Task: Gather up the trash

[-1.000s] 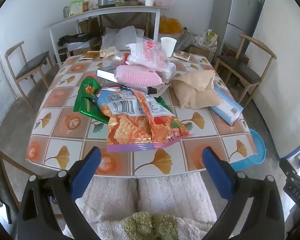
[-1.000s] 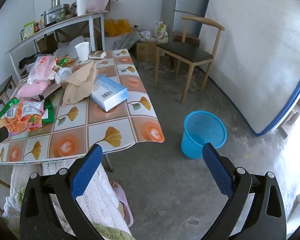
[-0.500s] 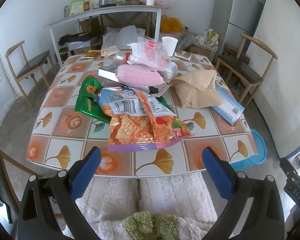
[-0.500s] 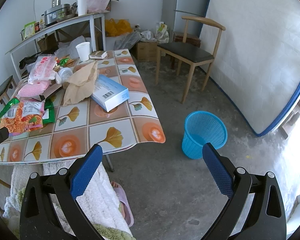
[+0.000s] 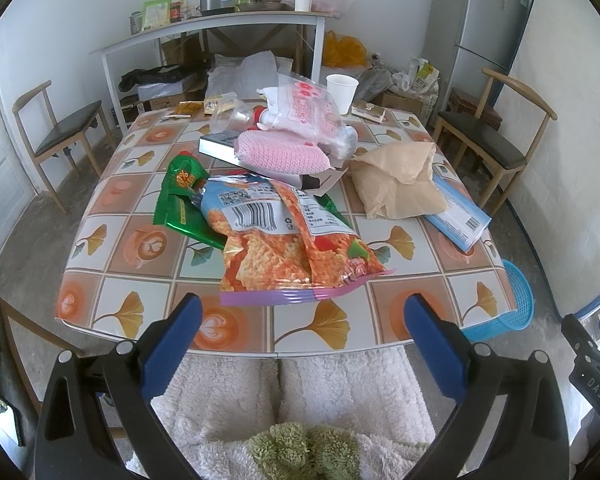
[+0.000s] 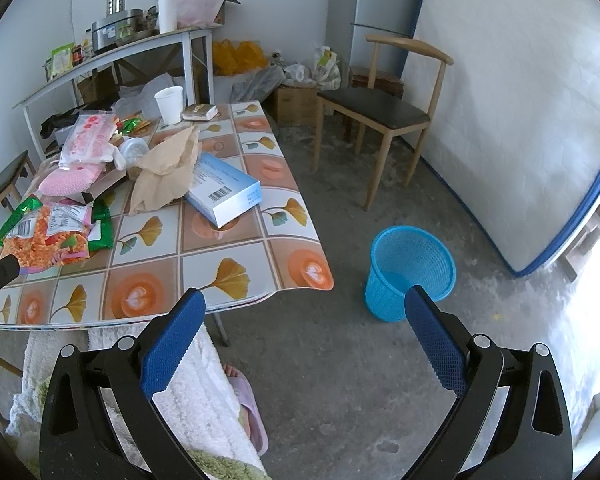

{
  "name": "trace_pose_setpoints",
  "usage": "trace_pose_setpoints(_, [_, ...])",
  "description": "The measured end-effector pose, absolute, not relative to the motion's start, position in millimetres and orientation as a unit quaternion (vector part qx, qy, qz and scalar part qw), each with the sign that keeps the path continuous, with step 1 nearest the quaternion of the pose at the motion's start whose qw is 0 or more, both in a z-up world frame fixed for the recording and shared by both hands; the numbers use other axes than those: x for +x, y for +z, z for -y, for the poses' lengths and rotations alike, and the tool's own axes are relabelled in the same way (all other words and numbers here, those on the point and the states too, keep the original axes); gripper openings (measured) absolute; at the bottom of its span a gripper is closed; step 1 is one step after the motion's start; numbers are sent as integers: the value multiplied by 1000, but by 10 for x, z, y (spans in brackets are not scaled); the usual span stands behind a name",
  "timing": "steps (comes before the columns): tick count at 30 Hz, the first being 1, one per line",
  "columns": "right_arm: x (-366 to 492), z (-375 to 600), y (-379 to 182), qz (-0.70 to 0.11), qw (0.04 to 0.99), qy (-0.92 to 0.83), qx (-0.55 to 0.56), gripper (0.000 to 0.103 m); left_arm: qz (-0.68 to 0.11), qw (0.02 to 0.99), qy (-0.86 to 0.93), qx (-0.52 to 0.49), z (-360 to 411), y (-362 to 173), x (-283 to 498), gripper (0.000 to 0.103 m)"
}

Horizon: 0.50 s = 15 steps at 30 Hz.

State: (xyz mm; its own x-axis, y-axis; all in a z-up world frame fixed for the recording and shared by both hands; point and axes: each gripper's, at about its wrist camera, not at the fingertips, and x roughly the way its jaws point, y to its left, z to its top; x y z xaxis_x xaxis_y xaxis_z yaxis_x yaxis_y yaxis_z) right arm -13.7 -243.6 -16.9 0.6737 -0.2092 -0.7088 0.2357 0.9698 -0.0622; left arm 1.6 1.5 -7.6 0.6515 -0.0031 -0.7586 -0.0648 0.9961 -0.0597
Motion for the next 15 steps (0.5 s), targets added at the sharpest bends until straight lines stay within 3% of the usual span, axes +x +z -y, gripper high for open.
trace_pose_setpoints(15, [-107,2442,-183,-384,915,-121,17,95,-418,908,18,-40,-13,-77,15,99])
